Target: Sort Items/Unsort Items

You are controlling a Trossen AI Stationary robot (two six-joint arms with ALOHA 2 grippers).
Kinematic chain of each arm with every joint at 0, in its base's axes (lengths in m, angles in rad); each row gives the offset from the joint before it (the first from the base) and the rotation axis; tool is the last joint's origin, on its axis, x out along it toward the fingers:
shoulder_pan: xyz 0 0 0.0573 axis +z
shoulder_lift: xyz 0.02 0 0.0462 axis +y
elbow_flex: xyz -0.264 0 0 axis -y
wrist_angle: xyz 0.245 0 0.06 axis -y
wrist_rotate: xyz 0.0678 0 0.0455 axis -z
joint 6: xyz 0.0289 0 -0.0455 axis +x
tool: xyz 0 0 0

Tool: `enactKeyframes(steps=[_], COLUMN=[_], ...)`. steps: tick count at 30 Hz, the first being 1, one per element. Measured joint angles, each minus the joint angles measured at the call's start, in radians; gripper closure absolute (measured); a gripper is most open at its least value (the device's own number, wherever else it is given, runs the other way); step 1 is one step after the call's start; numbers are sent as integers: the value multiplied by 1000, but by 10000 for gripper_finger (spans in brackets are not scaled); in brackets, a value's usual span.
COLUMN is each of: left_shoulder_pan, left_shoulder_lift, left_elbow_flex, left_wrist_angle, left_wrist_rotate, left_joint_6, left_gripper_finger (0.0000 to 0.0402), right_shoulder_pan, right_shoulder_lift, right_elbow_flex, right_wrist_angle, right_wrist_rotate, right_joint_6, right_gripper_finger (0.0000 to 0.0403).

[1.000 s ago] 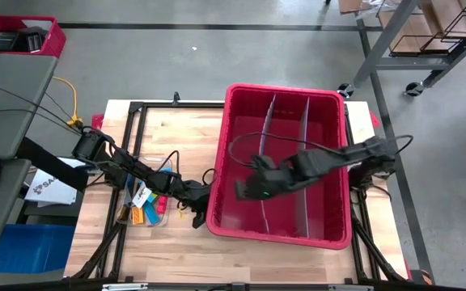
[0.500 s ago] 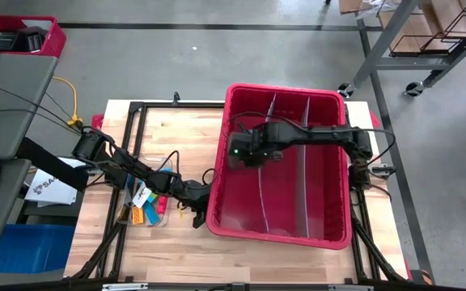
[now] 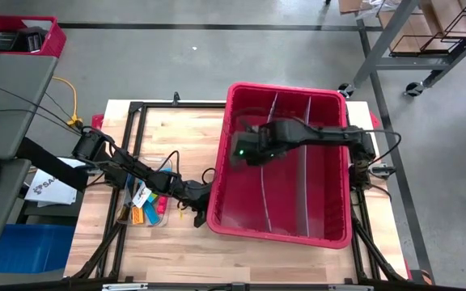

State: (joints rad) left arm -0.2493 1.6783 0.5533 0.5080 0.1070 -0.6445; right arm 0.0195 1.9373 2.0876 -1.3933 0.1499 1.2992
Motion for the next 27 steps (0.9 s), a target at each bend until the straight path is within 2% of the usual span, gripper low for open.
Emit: enactKeyframes(steps=[4,9,13,18,21,23,27], left_shoulder_pan=[1,43,95,125,130,130,131], left_shoulder_lift=[0,-7,-49,-75,-82,-86,-87], left_elbow_flex=[0,10,20,16,15,16,16], left_wrist_angle=[-7,-19,-97,-185,-220,-220,-231], left_wrist_rotate=[-1,60,95,108,171,218,391], left_joint_6=[1,25,37,37,44,26,1], left_gripper_finger=[401,401,401,401,401,401,401], right_shoulder_pan=[22,26,37,88,148,192,266], right_shoulder_lift=[-5,-23,-36,-41,-39,-39,-32], right_elbow_flex=[135,139,138,138,138,136,136], right_wrist_angle=[-193,-155,-167,-145,-181,-173,-179], right_wrist_rotate=[88,87,97,-96,-134,-147,-228], right_joint_6=[33,31,33,-63,-33,-16,34], right_gripper_finger=[403,403,403,403,403,403,403])
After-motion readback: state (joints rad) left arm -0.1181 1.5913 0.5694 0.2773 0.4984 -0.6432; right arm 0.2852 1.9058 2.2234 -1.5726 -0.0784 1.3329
